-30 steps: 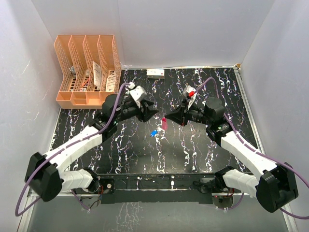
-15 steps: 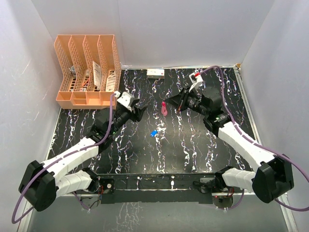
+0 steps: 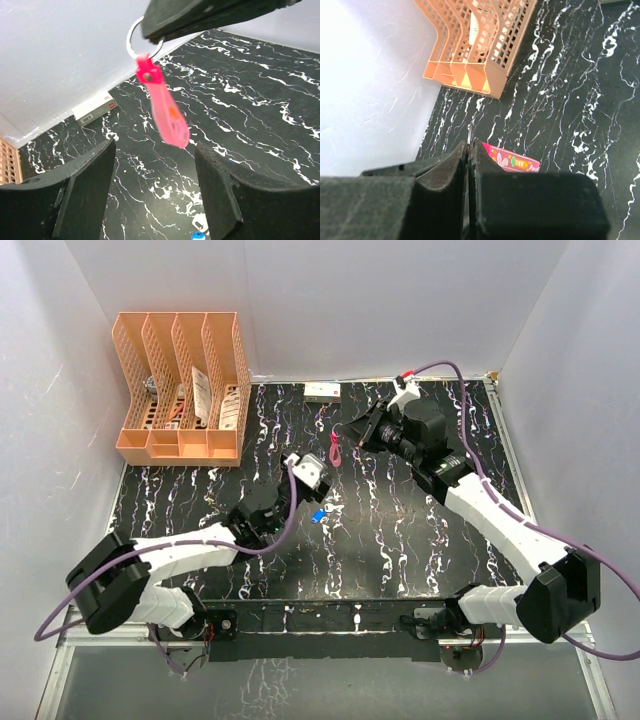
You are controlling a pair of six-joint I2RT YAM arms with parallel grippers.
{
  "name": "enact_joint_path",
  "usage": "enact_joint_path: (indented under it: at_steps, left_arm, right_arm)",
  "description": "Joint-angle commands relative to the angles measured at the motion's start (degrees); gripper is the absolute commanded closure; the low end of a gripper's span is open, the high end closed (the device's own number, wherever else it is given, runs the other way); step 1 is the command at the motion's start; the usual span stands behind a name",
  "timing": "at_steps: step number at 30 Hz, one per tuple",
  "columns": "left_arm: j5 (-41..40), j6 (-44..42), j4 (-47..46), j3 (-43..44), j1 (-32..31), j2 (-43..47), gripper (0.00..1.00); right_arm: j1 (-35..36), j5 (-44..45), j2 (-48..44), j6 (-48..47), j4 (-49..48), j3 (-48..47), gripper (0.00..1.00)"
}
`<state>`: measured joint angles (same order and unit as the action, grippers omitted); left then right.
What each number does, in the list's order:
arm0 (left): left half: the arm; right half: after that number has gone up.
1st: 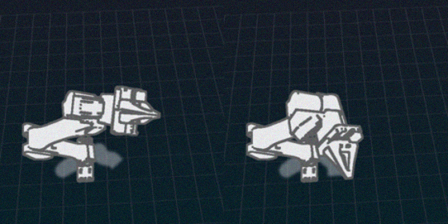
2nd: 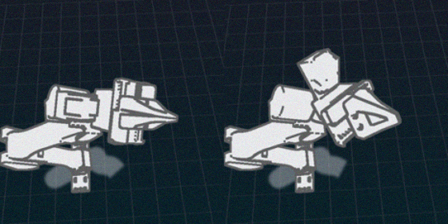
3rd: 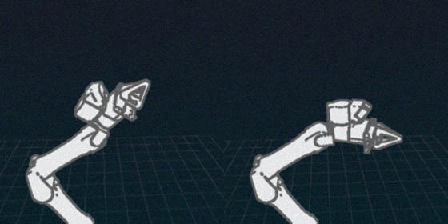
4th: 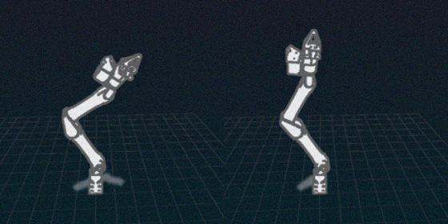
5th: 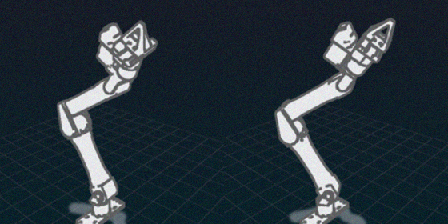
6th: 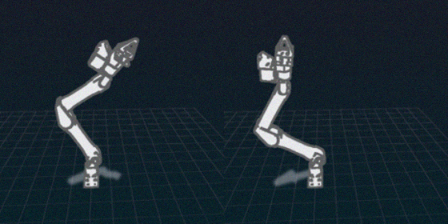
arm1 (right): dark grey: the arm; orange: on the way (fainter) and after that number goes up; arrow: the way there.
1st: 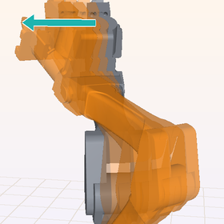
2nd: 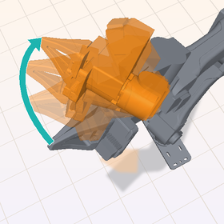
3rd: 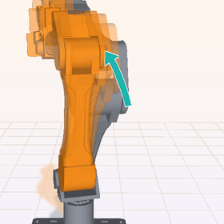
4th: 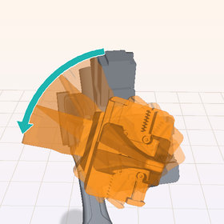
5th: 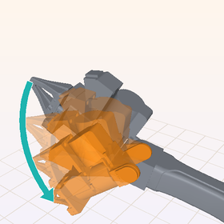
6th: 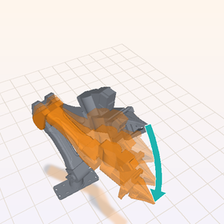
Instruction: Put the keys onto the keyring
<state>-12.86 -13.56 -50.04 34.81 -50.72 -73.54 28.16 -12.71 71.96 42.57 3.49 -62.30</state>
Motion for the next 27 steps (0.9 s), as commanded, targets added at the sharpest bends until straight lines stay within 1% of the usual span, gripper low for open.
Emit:
enact_joint_path:
  at_steps: [1, 4, 6, 10, 12, 13, 15, 21, 27]
  left_arm:
    - [-9.7, -9.3, -14.3, 0.5, -4.8, -3.1, 0.36]
    - [-14.1, -13.6, -24.6, -1.1, -7.1, -6.3, 0.29]
    - [-16.1, -16.7, -32.4, -2.1, -8.3, -8.6, 0.27]
    - [-16.4, -24.3, -46.5, -3.8, -10.0, -14.6, 0.23]
    - [-16.5, -28.1, -51.8, -3.9, -10.5, -18.1, 0.22]
    - [-16.4, -29.7, -52.1, -3.6, -10.7, -19.0, 0.21]
    - [-16.0, -30.3, -52.2, -3.5, -10.7, -19.9, 0.23]
    - [-15.3, -30.0, -52.3, -3.2, -10.7, -19.7, 0.33]
    - [-15.3, -29.3, -52.3, -2.8, -10.6, -17.9, 0.34]
  right_arm:
    - [1.5, 5.7, 0.6, 2.4, 4.0, -4.1, 1.0]
    - [2.1, 7.7, 0.9, 3.3, 4.7, -4.3, 1.0]
    - [2.5, 8.0, 1.3, 3.6, 5.1, -4.5, 1.0]
    - [3.5, 7.9, 1.7, 4.0, 5.3, -4.6, 1.0]
    - [4.0, 8.1, 1.6, 4.0, 5.2, -4.5, 1.0]
    - [4.1, 8.1, 1.4, 4.1, 5.3, -4.4, 1.0]
    - [4.3, 8.1, 1.1, 4.1, 5.2, -4.2, 1.0]
    - [4.7, 7.5, 0.2, 4.2, 5.7, -3.5, 1.0]
    - [4.9, 7.3, -1.0, 4.5, 6.3, -3.0, 1.0]
